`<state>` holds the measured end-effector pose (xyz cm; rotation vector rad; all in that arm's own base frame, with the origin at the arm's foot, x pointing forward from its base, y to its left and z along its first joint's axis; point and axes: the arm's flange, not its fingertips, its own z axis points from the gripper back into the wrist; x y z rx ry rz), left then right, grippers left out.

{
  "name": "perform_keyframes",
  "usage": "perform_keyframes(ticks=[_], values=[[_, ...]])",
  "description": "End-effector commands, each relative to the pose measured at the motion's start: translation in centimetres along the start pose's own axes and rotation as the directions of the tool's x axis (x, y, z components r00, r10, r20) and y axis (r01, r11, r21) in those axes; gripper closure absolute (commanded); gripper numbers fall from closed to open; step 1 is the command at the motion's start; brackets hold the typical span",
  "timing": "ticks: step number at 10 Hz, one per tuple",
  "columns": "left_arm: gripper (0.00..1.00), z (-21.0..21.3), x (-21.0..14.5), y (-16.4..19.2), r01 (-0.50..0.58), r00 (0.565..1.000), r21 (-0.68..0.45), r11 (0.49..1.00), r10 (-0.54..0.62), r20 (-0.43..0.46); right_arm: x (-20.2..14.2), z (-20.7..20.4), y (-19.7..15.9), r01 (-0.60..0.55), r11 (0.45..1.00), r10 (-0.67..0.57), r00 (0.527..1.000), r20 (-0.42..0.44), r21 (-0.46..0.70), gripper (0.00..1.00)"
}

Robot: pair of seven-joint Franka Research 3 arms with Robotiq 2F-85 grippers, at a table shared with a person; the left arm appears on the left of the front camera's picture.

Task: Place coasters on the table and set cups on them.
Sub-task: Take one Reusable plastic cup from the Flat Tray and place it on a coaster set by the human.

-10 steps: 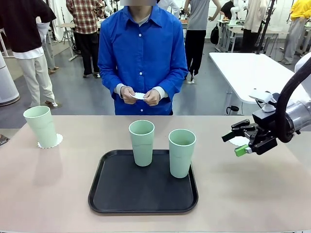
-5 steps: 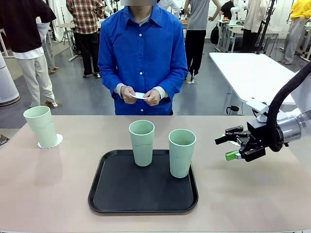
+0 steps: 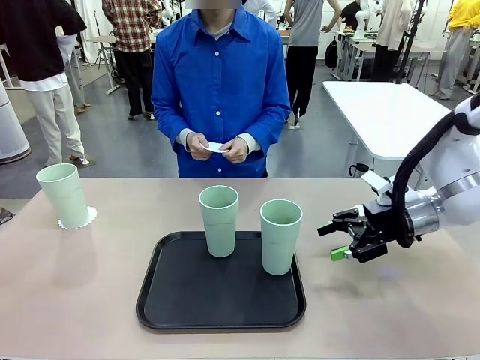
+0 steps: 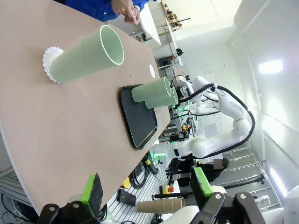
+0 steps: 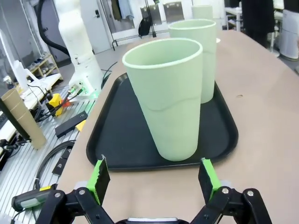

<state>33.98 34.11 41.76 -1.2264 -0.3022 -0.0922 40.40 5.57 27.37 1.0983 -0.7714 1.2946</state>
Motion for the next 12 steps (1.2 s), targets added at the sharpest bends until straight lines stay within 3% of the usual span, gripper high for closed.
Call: perform_keyframes(ticks=[1, 5, 6, 12], values=[[0.00, 0.2, -0.3, -0.2, 0.005, 1.000, -0.007, 1.000, -0.005, -0.004, 0.1, -1.2, -1.7, -0.017, 1.000, 0.018, 1.000, 0.010, -0.023, 0.00], [0.00, 0.2, -0.3, -0.2, 0.005, 1.000, -0.007, 1.000, -0.005, -0.004, 1.3, -3.1, -2.3, -0.017, 1.000, 0.018, 0.998, 0.064, -0.019, 0.00], [0.00, 0.2, -0.3, -0.2, 0.005, 1.000, -0.007, 1.000, -0.005, -0.004, 0.9, -2.2, -1.9, -0.010, 1.000, 0.010, 1.000, 0.024, 0.012, 0.00], [0.00, 0.2, -0.3, -0.2, 0.005, 1.000, -0.007, 1.000, -0.005, -0.004, 1.0, -3.5, -2.2, -0.049, 0.998, 0.051, 0.997, 0.060, -0.032, 0.00]])
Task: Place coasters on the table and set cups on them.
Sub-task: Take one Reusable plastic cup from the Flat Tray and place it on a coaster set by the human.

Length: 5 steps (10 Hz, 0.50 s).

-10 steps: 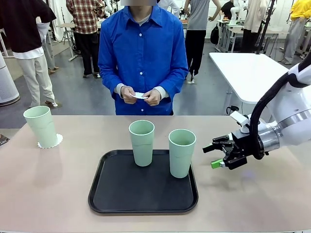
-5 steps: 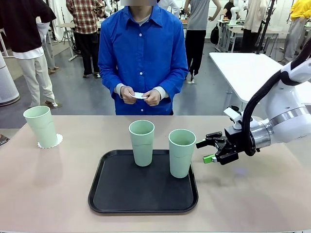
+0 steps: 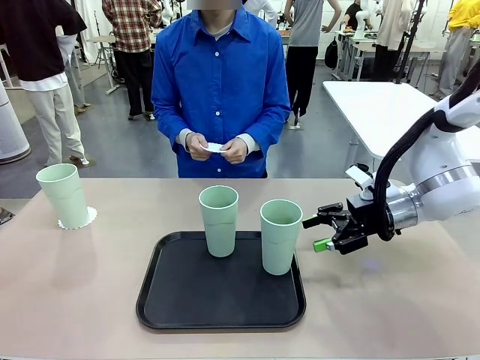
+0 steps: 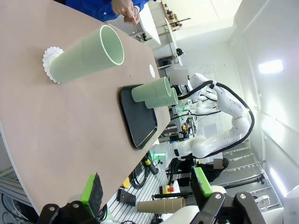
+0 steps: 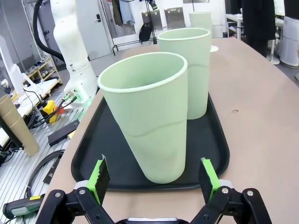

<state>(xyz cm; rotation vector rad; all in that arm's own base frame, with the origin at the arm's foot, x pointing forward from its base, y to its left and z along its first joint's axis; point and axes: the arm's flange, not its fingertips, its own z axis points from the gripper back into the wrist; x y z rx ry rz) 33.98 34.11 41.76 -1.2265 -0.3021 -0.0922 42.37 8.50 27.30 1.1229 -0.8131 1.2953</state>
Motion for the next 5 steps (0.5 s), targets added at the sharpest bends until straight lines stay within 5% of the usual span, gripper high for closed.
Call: perform_keyframes(ticks=[1, 5], values=[[0.00, 0.18, -0.26, -0.16, 0.005, 1.000, -0.007, 1.000, -0.005, -0.004, -0.43, -1.22, -0.23, -0.029, 0.999, 0.030, 0.999, 0.034, -0.033, 0.00], [0.00, 0.18, -0.26, -0.16, 0.005, 1.000, -0.007, 1.000, -0.005, -0.004, -1.10, -1.75, -1.15, -0.051, 0.997, 0.056, 0.993, 0.100, -0.054, 0.00]])
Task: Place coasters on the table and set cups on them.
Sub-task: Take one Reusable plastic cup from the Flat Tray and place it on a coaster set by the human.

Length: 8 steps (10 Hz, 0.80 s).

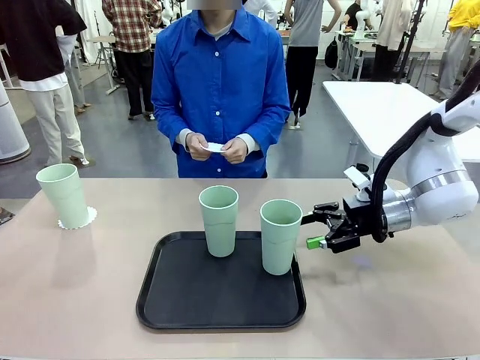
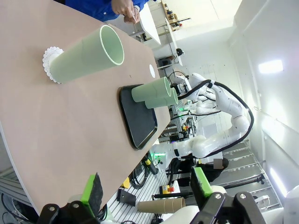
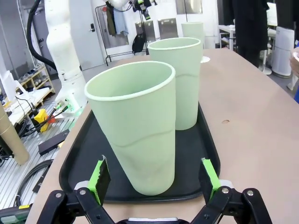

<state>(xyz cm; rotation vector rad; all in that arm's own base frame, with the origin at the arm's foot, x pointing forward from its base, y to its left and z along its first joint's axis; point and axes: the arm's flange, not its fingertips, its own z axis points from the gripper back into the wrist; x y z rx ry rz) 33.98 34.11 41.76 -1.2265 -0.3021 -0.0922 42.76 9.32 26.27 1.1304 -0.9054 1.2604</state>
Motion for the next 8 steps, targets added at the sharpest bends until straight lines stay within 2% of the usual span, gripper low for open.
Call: perform_keyframes(ticks=[1, 8], values=[[0.00, 0.2, -0.3, -0.2, 0.005, 1.000, -0.007, 1.000, -0.005, -0.004, -0.7, -1.0, -0.6, -0.018, 1.000, 0.018, 0.999, 0.033, 0.002, 0.00], [0.00, 0.2, -0.3, -0.2, 0.005, 1.000, -0.007, 1.000, -0.005, -0.004, -1.3, -3.6, -0.9, -0.026, 0.996, 0.022, 0.998, 0.056, 0.089, 0.00]])
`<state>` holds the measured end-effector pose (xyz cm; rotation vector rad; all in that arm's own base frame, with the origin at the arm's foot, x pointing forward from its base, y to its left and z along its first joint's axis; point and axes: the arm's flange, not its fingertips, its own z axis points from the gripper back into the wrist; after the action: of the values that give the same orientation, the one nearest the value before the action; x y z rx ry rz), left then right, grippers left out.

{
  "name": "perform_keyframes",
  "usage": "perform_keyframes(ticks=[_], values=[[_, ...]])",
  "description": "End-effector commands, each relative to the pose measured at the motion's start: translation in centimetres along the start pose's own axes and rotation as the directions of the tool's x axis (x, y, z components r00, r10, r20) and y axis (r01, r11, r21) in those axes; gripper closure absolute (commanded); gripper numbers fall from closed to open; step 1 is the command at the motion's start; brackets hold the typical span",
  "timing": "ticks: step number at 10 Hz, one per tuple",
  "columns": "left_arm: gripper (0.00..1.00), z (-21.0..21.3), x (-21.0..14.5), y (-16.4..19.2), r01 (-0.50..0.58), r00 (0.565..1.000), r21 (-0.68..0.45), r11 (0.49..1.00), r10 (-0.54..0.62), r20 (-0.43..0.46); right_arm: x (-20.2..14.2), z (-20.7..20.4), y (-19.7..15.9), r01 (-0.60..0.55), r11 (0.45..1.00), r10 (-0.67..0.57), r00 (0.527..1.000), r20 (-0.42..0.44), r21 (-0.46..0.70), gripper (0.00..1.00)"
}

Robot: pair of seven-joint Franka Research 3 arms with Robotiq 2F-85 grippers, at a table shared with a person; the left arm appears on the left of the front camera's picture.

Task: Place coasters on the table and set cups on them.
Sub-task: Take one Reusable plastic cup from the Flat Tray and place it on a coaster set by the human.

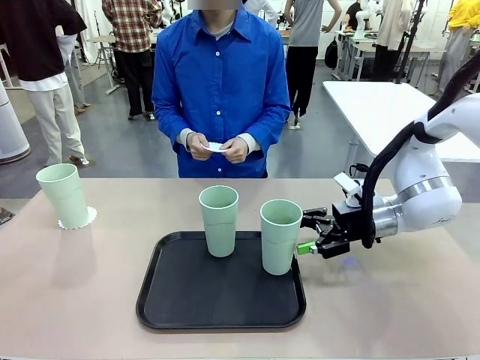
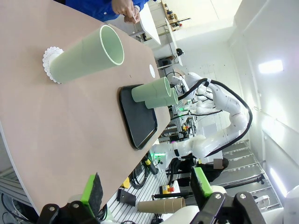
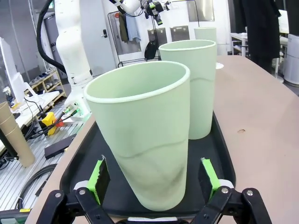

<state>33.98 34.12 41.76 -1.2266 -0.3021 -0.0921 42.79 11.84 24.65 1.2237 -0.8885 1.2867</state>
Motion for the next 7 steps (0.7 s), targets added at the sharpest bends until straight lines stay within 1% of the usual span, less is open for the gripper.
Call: perform_keyframes(ticks=[1, 7], values=[[0.00, 0.2, -0.3, -0.2, 0.005, 1.000, -0.007, 1.000, -0.005, -0.004, -0.6, -1.2, -0.9, -0.029, 0.999, 0.029, 0.999, 0.015, 0.019, 0.00], [0.00, 0.2, -0.3, -0.2, 0.005, 1.000, -0.007, 1.000, -0.005, -0.004, -1.0, -3.1, -1.4, 0.006, 0.997, -0.007, 1.000, 0.020, 0.083, 0.00]])
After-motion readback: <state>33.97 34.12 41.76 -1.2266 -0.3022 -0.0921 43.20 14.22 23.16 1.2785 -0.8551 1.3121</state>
